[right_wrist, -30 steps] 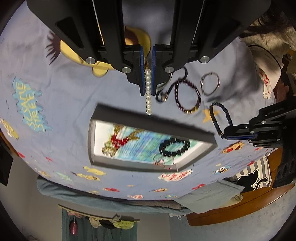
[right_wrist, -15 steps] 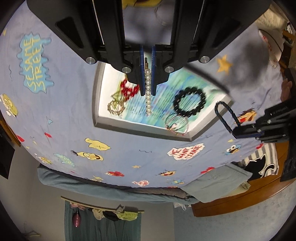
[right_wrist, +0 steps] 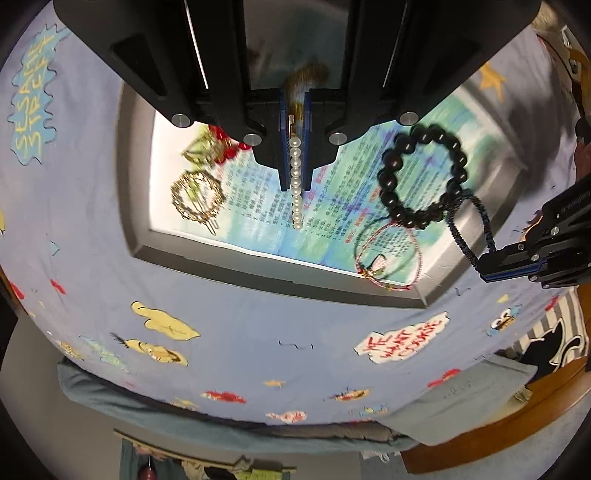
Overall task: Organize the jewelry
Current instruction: 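Carry both pieces over the grey box and open both tools to release, then withdraw both open tools from the box toward the remaining jewelry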
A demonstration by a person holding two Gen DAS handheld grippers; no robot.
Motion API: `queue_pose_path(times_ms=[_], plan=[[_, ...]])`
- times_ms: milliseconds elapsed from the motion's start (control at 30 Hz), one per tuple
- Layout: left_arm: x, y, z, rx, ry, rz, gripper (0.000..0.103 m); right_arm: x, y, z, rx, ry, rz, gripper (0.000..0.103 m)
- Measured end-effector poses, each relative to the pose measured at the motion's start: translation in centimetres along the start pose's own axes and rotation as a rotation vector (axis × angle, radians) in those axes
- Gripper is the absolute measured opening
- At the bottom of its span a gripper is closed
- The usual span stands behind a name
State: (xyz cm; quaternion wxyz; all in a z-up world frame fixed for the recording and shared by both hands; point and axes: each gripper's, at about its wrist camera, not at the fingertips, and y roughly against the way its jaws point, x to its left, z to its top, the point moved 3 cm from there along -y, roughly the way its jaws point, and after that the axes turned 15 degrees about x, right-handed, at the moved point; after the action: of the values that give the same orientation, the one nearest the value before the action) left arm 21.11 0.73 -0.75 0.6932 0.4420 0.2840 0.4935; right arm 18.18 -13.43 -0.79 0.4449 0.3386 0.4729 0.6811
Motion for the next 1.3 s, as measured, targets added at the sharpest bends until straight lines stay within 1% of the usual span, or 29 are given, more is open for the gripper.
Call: queue_pose_path(times_ms=[133, 200, 333, 433, 533, 633, 733, 867, 900, 933, 967, 1033, 1133, 1200, 1233, 1267, 1300], plan=[[1.0, -1.7, 1.2, 0.024, 0.013, -0.002, 0.008, 0.3, -1.2, 1.3, 0.032, -0.001, -0.022, 0.006], [1.4, -2.3, 1.6, 0.019, 0.014, -0.025, 0.008, 0.4, -1.8, 1.8, 0.044, -0.009, -0.024, 0.006], [1.6, -3.8, 2.1, 0.049, 0.018, -0.007, 0.008, 0.5, -2.4, 2.7, 0.06, -0.011, -0.033, 0.006], [1.7, -4.7, 2.5, 0.062, 0.021, -0.01, 0.008, 0.7, -2.6, 3.5, 0.066, -0.014, -0.02, 0.006], [2.0, -5.1, 2.7, 0.061, 0.035, -0.02, 0.008, 0.9, -2.9, 4.2, 0.078, -0.019, -0.003, 0.006], [2.3, -5.5, 2.7, 0.07, 0.047, -0.026, 0.008, 1.1, -3.1, 4.7, 0.086, -0.018, -0.011, 0.006], [2.3, -5.7, 2.6, 0.077, 0.047, -0.038, 0.008, 1.1, -3.3, 4.9, 0.092, -0.018, -0.025, 0.006], [2.4, -5.3, 2.5, 0.066, 0.054, -0.046, 0.009, 1.1, -3.3, 4.8, 0.091, -0.024, -0.013, 0.006], [2.4, -5.3, 2.6, 0.063, 0.056, -0.047, 0.011, 1.0, -3.1, 4.7, 0.087, -0.027, -0.015, 0.007], [2.5, -5.1, 2.5, 0.058, 0.06, -0.047, 0.017, 1.0, -3.0, 4.7, 0.081, -0.027, -0.018, 0.008], [2.6, -4.9, 2.5, 0.049, 0.063, -0.042, 0.021, 1.0, -2.9, 4.7, 0.078, -0.028, -0.02, 0.013], [2.6, -4.5, 2.5, 0.039, 0.065, -0.037, 0.023, 1.1, -2.6, 4.6, 0.07, -0.026, -0.027, 0.021], [2.6, -3.7, 2.3, 0.029, 0.072, -0.041, 0.024, 1.2, -2.0, 4.4, 0.054, -0.021, -0.034, 0.023], [2.7, -3.2, 2.2, 0.021, 0.079, -0.032, 0.033, 1.1, -1.6, 4.1, 0.044, -0.029, -0.027, 0.031], [2.7, -3.0, 2.1, 0.014, 0.085, -0.024, 0.043, 1.1, -1.4, 4.0, 0.04, -0.032, -0.025, 0.036], [2.8, -2.8, 2.1, 0.008, 0.088, -0.019, 0.05, 1.1, -1.2, 3.9, 0.035, -0.034, -0.024, 0.04], [2.7, -2.4, 2.0, 0.001, 0.091, -0.012, 0.052, 1.1, -0.9, 3.8, 0.029, -0.037, -0.028, 0.041]])
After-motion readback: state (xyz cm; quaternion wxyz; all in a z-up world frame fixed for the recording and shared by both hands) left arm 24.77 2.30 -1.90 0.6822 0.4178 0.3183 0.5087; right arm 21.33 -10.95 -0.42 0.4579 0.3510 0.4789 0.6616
